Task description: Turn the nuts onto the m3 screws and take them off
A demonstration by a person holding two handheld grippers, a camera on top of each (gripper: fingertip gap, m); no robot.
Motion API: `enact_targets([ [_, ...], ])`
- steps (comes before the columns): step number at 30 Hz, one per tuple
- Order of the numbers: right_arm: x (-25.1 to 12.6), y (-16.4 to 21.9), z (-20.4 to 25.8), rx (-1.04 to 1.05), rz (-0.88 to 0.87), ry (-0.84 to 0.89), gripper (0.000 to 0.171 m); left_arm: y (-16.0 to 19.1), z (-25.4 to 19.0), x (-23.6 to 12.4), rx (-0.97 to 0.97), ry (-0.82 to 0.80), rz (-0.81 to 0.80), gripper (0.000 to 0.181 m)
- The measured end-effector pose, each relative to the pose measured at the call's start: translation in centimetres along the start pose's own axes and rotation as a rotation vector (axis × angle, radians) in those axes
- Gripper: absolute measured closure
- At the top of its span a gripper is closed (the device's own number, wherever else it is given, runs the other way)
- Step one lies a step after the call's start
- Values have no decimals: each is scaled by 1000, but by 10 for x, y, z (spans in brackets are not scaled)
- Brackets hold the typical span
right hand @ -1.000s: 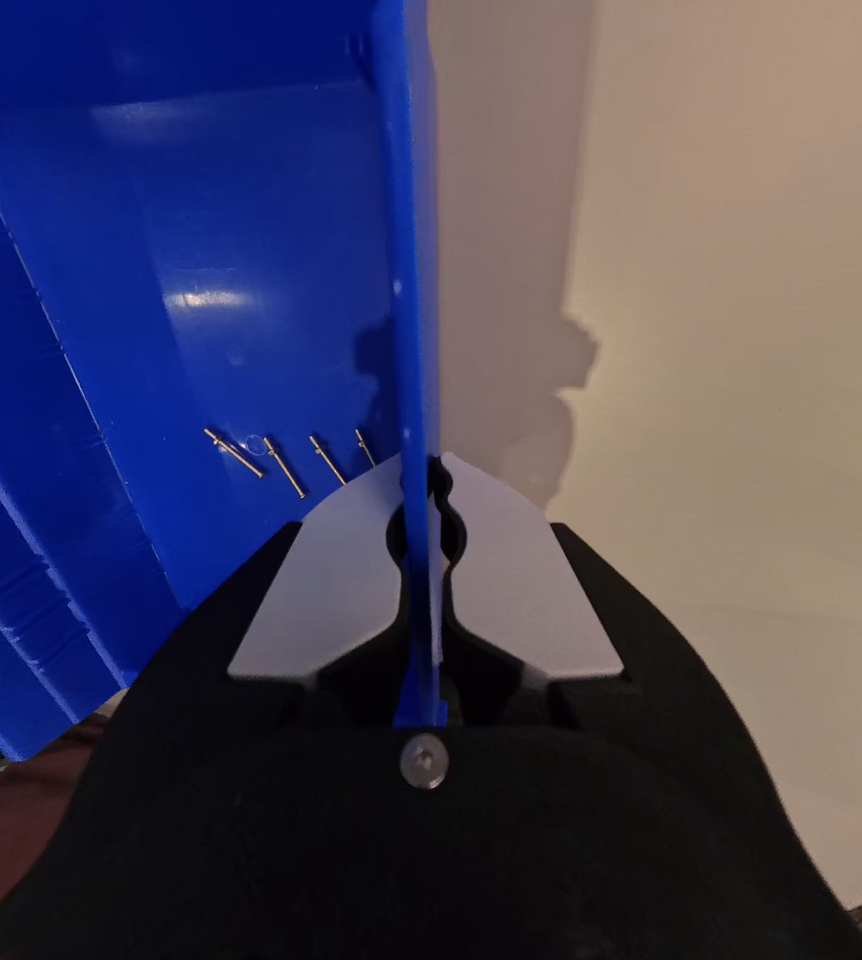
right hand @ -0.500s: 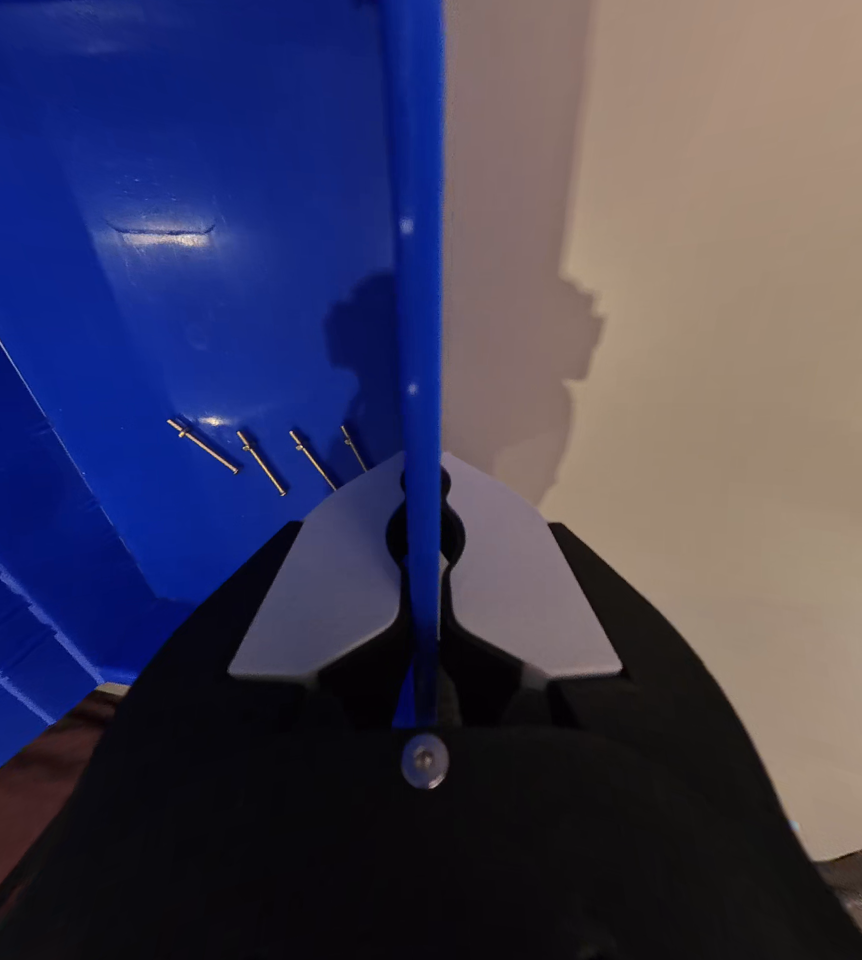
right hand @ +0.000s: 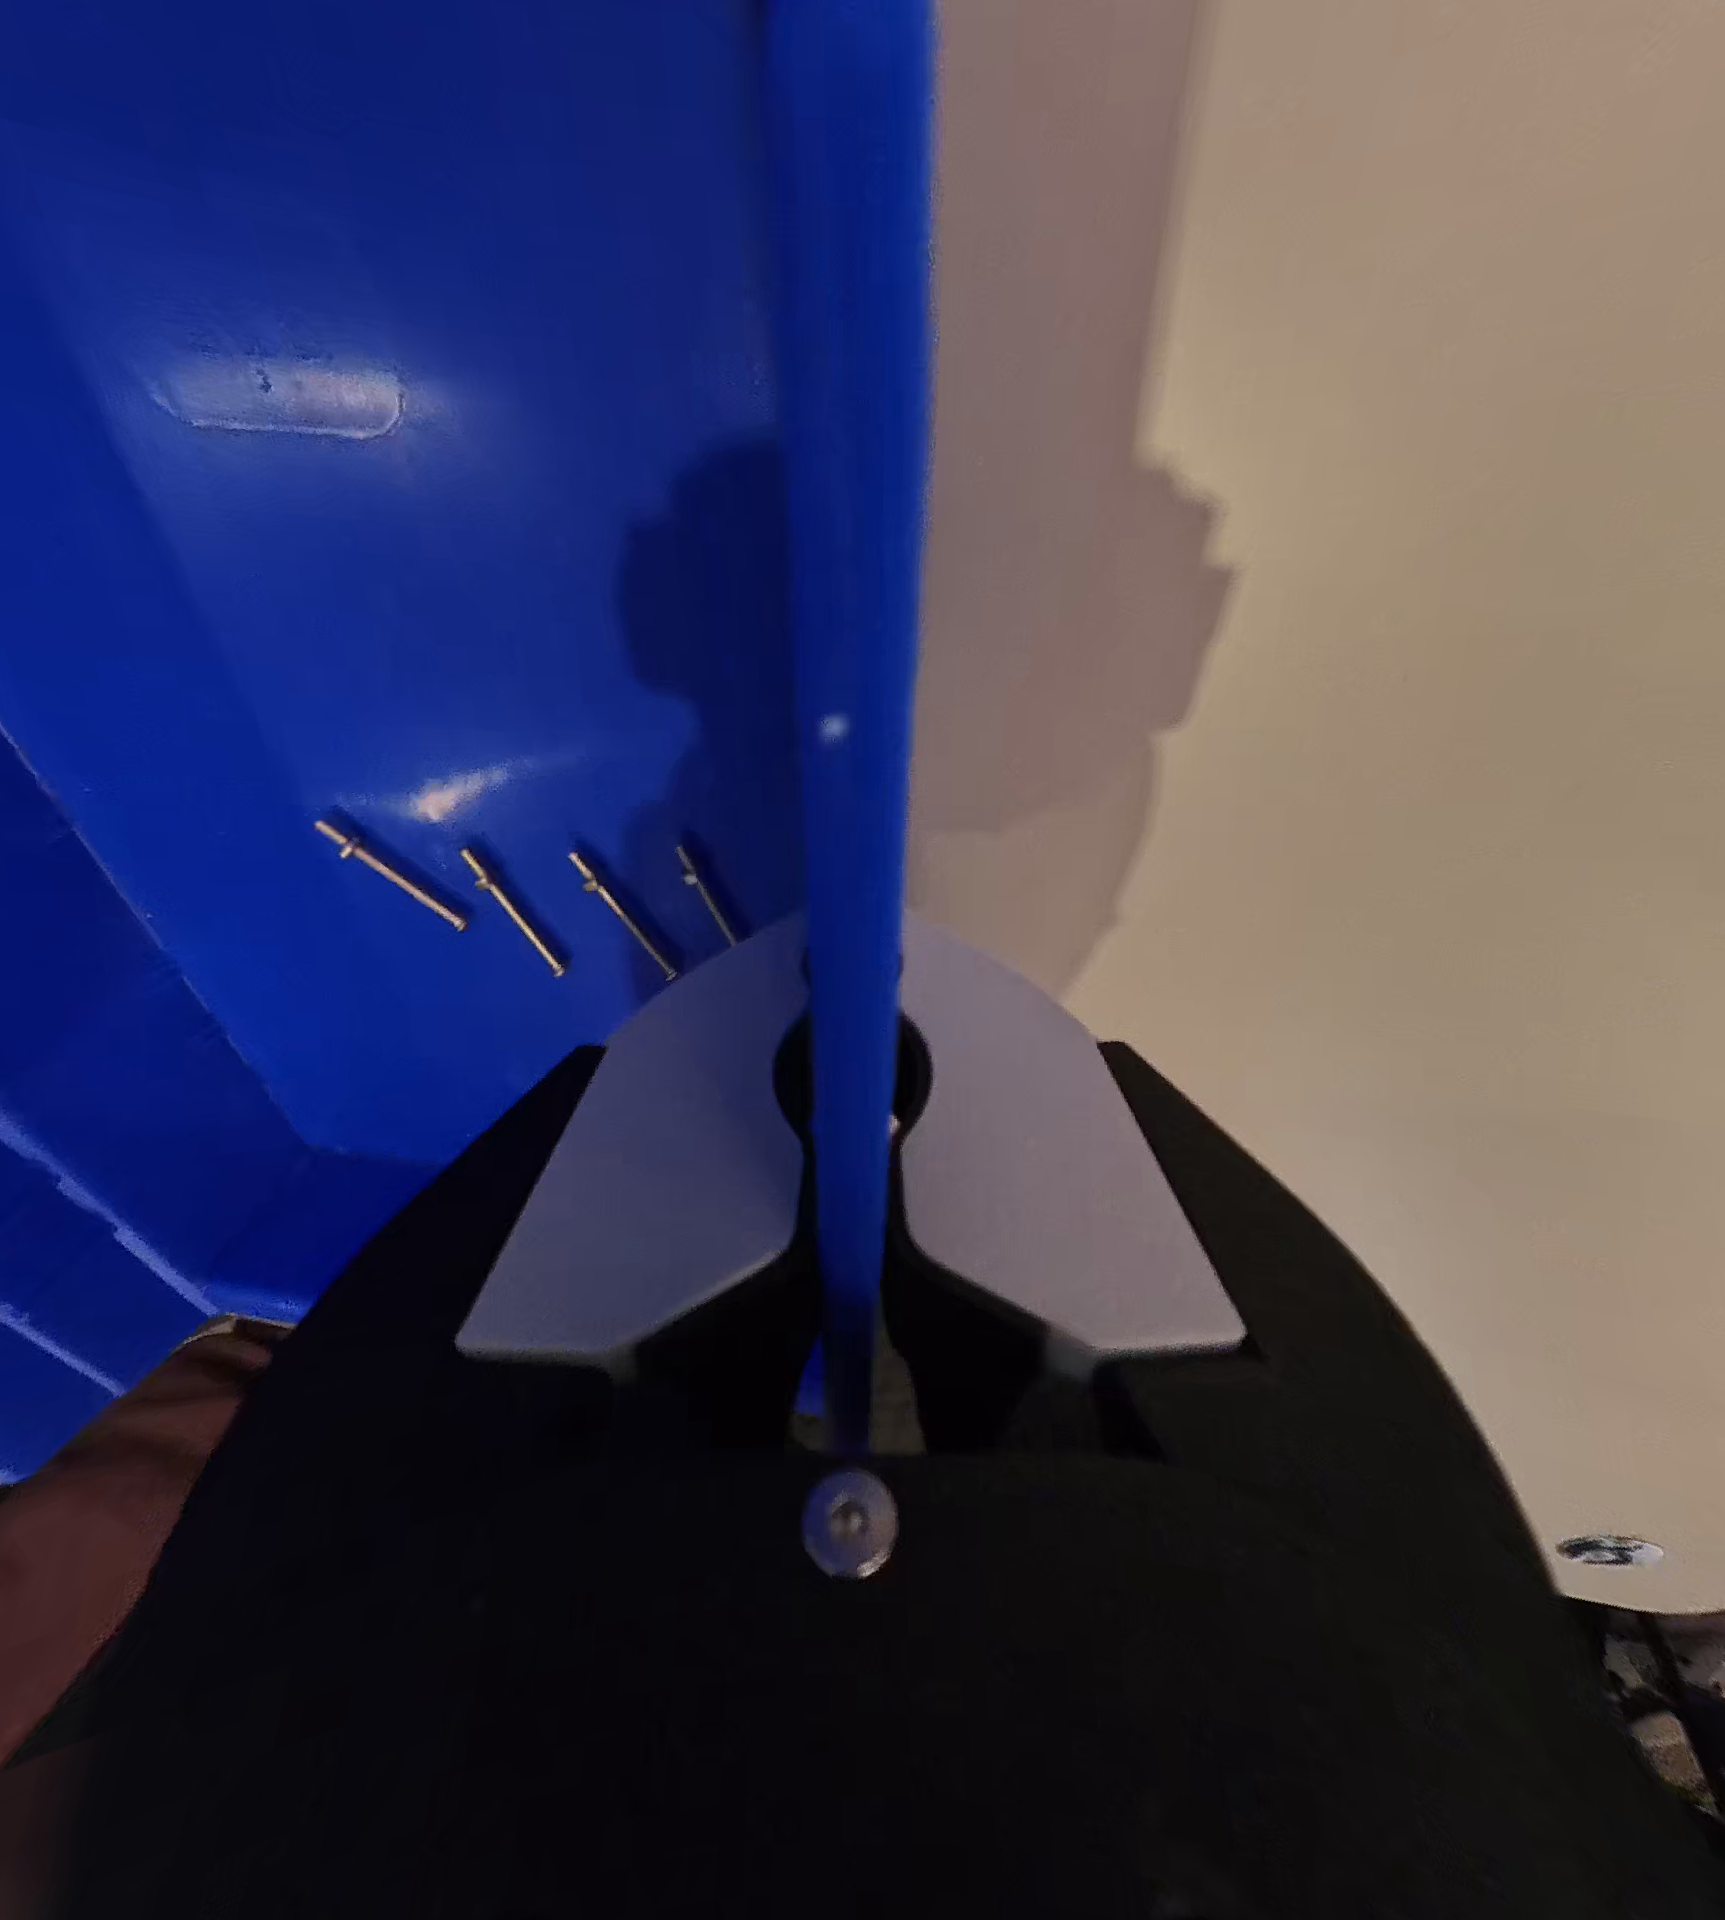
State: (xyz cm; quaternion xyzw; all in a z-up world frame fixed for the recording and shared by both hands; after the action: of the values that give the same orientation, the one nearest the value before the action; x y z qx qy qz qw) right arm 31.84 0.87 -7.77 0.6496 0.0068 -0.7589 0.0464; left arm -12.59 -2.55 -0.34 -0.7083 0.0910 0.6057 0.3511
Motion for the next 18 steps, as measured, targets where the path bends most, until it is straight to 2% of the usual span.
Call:
enact_targets([
  [4,1,-2,-1,15,23,-14,165,1,5,-34,-6,37,-150,153],
  [12,-4,6,-26,58,-10,-102,166,29,19,-94,-23,19,-323,156],
  [18,-43,22,-50,146,-113,-123,166,53,32,-127,-67,19,-439,156],
])
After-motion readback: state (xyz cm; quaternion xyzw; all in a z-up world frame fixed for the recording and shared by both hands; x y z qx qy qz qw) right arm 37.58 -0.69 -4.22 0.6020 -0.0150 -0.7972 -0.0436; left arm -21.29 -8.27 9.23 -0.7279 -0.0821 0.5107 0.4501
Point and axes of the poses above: each gripper's, where its closed fingertips meet, x out along the fingers, y out of its underside, z = x × y across the jaws, the point moved 7 cm from there along -x, back along the fingers, and after that the axes turned 5 degrees about -z, right-handed, at the moved point
